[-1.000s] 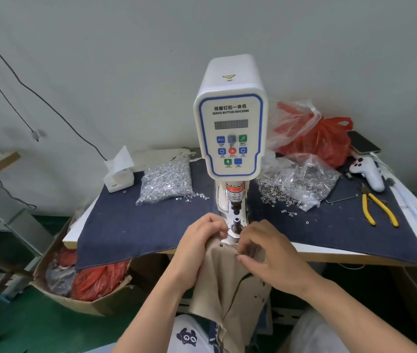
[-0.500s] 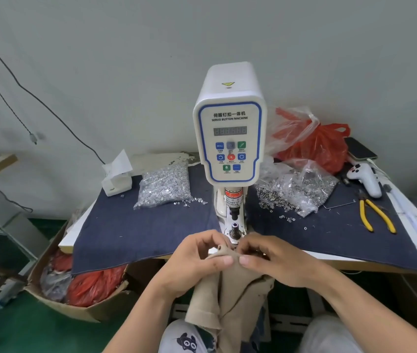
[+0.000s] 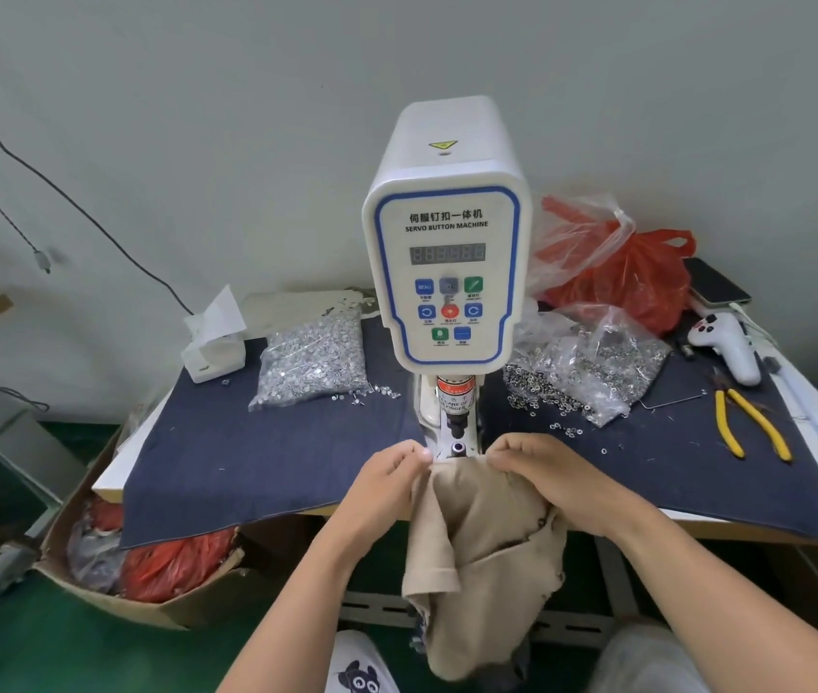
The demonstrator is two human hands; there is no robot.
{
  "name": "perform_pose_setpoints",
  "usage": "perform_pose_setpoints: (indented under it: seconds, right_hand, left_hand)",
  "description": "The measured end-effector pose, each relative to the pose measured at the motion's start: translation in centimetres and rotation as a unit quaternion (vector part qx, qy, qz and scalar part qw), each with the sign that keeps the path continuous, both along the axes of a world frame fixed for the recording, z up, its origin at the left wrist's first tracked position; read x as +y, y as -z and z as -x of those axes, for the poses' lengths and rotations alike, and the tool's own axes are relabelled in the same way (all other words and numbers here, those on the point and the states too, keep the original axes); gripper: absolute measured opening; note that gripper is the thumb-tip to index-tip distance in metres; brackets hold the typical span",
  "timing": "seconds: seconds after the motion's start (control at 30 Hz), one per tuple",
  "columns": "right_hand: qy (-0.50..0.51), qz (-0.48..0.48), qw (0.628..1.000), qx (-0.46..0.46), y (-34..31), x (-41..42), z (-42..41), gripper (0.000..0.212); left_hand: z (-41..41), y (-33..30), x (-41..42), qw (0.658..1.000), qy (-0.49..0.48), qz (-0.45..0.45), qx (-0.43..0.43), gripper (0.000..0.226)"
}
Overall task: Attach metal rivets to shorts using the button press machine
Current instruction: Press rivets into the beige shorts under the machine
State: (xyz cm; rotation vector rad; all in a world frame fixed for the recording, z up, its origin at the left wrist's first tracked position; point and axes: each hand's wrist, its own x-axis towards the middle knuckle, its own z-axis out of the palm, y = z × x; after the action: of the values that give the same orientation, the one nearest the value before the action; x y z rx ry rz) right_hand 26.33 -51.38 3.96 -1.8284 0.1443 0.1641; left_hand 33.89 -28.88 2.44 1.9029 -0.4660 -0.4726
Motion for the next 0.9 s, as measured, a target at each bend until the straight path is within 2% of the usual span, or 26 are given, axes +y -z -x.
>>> perform_pose_setpoints:
  seconds: [0.13, 0.37, 0.53, 0.9]
  right_hand:
    - [0.04, -0.06, 0.997, -0.022, 1.2, 0.1, -1.1, 0.025]
    - [0.066, -0.13, 0.989, -0.035, 2.5, 0.0, -1.5, 0.02]
    - [0.061, -0.155, 0.985, -0.046, 3.0, -0.1, -1.4, 0.026]
    - [0.078, -0.147, 0.984, -0.063, 3.7, -0.1, -1.3, 0.021]
  left_hand:
    - [-1.1, 1.1, -0.2, 0.998, -0.007, -0.013, -0.055, 0.031]
    - [-1.4, 2.4, -0.9, 0.998, -0.031, 0.026, -0.04, 0.037]
    - [-1.3, 2.4, -0.8, 0.999, -0.031, 0.036, -0.021, 0.036]
    - [-1.0, 2.5, -0.8, 0.998, -0.027, 0.04, -0.03, 0.039]
